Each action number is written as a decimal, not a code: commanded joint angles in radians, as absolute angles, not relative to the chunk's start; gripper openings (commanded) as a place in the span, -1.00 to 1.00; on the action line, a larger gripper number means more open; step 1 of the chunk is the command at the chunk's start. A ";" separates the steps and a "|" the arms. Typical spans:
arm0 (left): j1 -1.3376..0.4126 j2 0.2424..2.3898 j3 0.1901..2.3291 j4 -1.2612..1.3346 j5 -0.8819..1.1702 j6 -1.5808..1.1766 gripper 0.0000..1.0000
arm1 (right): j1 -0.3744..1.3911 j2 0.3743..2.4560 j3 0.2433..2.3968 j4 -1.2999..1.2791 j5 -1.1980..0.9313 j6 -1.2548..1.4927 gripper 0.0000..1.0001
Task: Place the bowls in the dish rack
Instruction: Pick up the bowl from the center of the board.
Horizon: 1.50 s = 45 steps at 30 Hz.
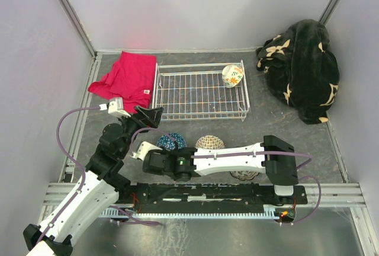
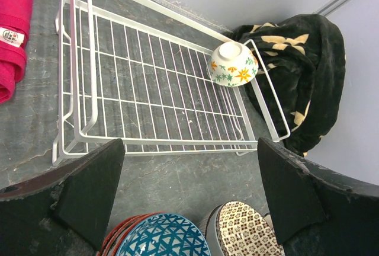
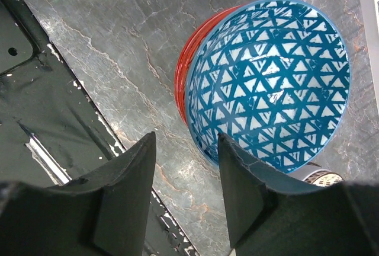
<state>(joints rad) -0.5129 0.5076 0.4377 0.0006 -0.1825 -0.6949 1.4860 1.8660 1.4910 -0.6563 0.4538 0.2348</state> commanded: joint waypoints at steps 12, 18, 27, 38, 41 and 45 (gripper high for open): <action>-0.520 0.497 0.462 0.025 -0.205 -0.650 0.99 | 1.485 1.896 1.548 -0.653 0.518 0.219 -0.15; -0.521 0.495 0.462 0.023 -0.205 -0.651 0.99 | 1.484 1.893 1.549 -0.652 0.526 0.221 -0.66; -0.520 0.491 0.462 0.022 -0.207 -0.651 0.99 | 1.485 1.853 1.541 -0.647 0.550 0.218 -0.97; -0.522 0.481 0.461 0.019 -0.211 -0.653 0.99 | 1.485 1.693 1.542 -0.617 0.560 0.199 -0.97; -0.525 0.479 0.461 0.018 -0.212 -0.653 0.98 | 1.483 1.648 1.552 -0.617 0.555 0.195 -0.97; -0.525 0.479 0.462 0.018 -0.212 -0.653 0.99 | 1.475 1.573 1.575 -0.643 0.557 0.195 -0.97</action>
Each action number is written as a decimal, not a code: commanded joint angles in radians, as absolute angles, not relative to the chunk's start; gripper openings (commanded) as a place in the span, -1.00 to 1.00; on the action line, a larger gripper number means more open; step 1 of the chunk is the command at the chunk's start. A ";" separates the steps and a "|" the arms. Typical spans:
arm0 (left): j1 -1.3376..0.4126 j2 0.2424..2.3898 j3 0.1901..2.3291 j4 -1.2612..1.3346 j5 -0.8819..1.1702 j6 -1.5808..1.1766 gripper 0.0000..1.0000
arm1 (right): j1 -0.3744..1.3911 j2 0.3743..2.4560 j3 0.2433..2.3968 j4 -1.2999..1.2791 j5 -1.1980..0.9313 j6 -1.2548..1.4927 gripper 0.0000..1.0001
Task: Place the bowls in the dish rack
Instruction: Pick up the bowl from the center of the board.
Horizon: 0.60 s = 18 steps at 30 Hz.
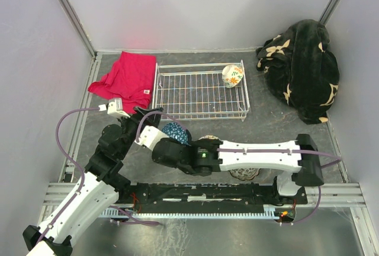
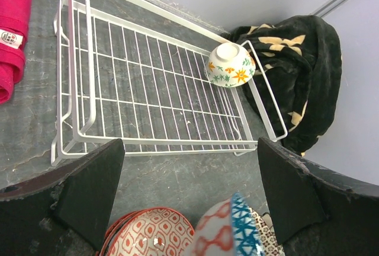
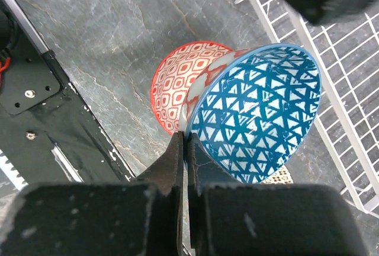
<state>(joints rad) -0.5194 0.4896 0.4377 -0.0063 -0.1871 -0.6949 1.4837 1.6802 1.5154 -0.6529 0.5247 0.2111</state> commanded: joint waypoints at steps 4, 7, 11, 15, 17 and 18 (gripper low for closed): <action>-0.526 0.480 0.462 0.019 -0.212 -0.653 0.99 | 1.404 1.468 1.584 -0.655 0.523 0.205 -0.97; -0.525 0.479 0.461 0.019 -0.212 -0.654 0.99 | 1.291 1.401 1.603 -0.651 0.433 0.213 -0.97; -0.526 0.482 0.460 0.019 -0.213 -0.653 0.98 | 1.108 1.375 1.648 -0.644 0.285 0.221 -0.97; -0.527 0.483 0.461 0.020 -0.214 -0.653 0.99 | 0.929 1.416 1.702 -0.643 0.140 0.231 -0.97; -0.526 0.484 0.461 0.020 -0.215 -0.653 0.99 | 0.819 1.451 1.732 -0.637 0.029 0.243 -0.97; -0.526 0.485 0.460 0.020 -0.214 -0.653 0.99 | 0.768 1.473 1.749 -0.634 -0.021 0.253 -0.97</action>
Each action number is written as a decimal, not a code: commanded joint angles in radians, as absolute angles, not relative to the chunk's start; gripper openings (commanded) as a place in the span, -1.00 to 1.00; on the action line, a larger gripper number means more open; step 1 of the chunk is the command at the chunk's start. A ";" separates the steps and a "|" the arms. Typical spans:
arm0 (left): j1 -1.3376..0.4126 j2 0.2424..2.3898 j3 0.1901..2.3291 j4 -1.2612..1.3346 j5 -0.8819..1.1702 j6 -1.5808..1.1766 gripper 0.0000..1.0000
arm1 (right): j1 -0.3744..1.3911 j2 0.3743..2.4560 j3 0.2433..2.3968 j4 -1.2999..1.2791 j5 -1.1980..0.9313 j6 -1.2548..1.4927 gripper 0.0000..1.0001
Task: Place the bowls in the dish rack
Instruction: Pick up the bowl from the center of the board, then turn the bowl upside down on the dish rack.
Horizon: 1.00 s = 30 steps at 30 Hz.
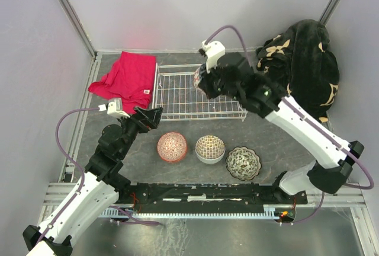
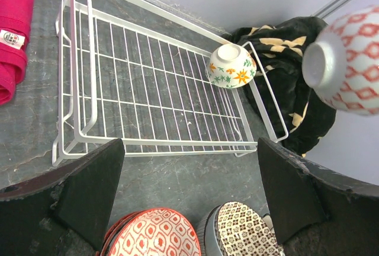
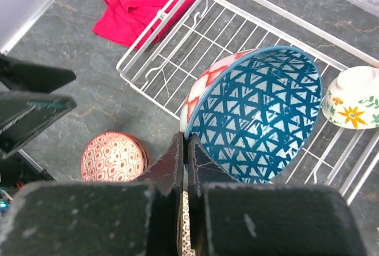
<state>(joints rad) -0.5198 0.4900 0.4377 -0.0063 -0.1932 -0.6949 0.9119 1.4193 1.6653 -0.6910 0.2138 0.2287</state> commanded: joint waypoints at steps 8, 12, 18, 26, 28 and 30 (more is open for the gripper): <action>-0.527 0.496 0.458 0.024 -0.214 -0.653 0.99 | 0.481 1.684 1.836 -0.503 -0.381 0.353 -0.97; -0.527 0.509 0.458 0.029 -0.211 -0.653 0.99 | 0.416 1.814 1.903 -0.486 -0.452 0.377 -0.96; -0.527 0.521 0.456 0.032 -0.216 -0.651 0.99 | 0.377 1.969 1.958 -0.462 -0.503 0.396 -0.96; -0.527 0.530 0.457 0.037 -0.217 -0.649 0.99 | 0.350 2.034 1.908 -0.368 -0.535 0.453 -0.96; -0.527 0.531 0.456 0.037 -0.218 -0.649 0.99 | 0.348 2.034 1.884 -0.338 -0.537 0.466 -0.96; -0.527 0.531 0.455 0.037 -0.219 -0.649 0.99 | 0.347 2.034 1.861 -0.311 -0.536 0.477 -0.96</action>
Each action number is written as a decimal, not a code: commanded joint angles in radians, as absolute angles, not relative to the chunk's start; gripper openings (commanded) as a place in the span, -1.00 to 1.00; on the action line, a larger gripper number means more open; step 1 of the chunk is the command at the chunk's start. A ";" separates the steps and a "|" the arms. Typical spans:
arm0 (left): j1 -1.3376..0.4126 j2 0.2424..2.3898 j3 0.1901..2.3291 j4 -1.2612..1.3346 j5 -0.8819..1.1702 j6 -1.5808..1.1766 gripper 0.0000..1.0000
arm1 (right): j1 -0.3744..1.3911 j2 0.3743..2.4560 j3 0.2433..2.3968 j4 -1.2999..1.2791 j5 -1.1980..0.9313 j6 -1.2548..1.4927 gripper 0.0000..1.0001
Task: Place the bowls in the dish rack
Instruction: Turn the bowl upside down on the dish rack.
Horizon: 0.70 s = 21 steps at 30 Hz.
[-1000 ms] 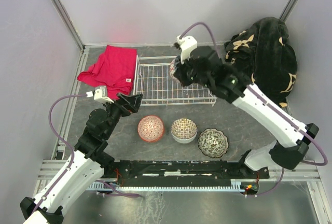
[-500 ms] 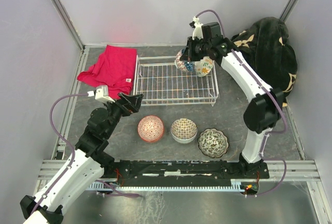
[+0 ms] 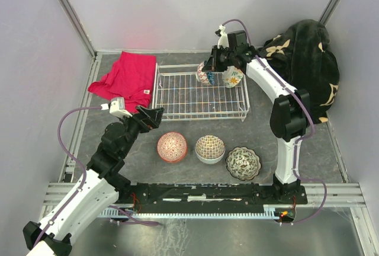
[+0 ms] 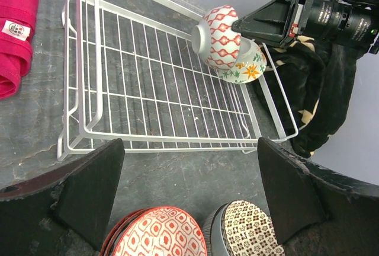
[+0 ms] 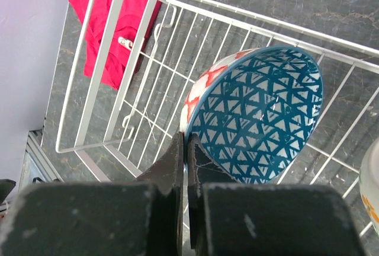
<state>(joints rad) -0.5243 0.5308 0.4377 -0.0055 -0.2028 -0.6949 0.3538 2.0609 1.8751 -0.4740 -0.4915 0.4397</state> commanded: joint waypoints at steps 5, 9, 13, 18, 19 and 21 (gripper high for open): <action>-0.526 0.532 0.454 0.037 -0.222 -0.649 0.99 | 0.339 2.026 1.800 -0.247 -0.514 0.504 -0.96; -0.526 0.533 0.455 0.037 -0.221 -0.649 0.99 | 0.334 2.021 1.761 -0.206 -0.505 0.523 -0.97; -0.527 0.533 0.455 0.037 -0.221 -0.649 0.99 | 0.331 2.021 1.738 -0.181 -0.505 0.536 -0.96; -0.527 0.531 0.455 0.037 -0.221 -0.649 0.98 | 0.330 2.022 1.718 -0.155 -0.511 0.551 -0.96; -0.526 0.530 0.455 0.037 -0.222 -0.649 0.99 | 0.329 2.023 1.717 -0.152 -0.513 0.551 -0.96; -0.527 0.527 0.455 0.037 -0.221 -0.649 0.99 | 0.329 2.023 1.710 -0.143 -0.517 0.556 -0.96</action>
<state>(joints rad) -0.5243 0.5320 0.4377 -0.0051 -0.2081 -0.6949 0.3325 2.0609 1.7088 -0.2474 -0.4927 0.5377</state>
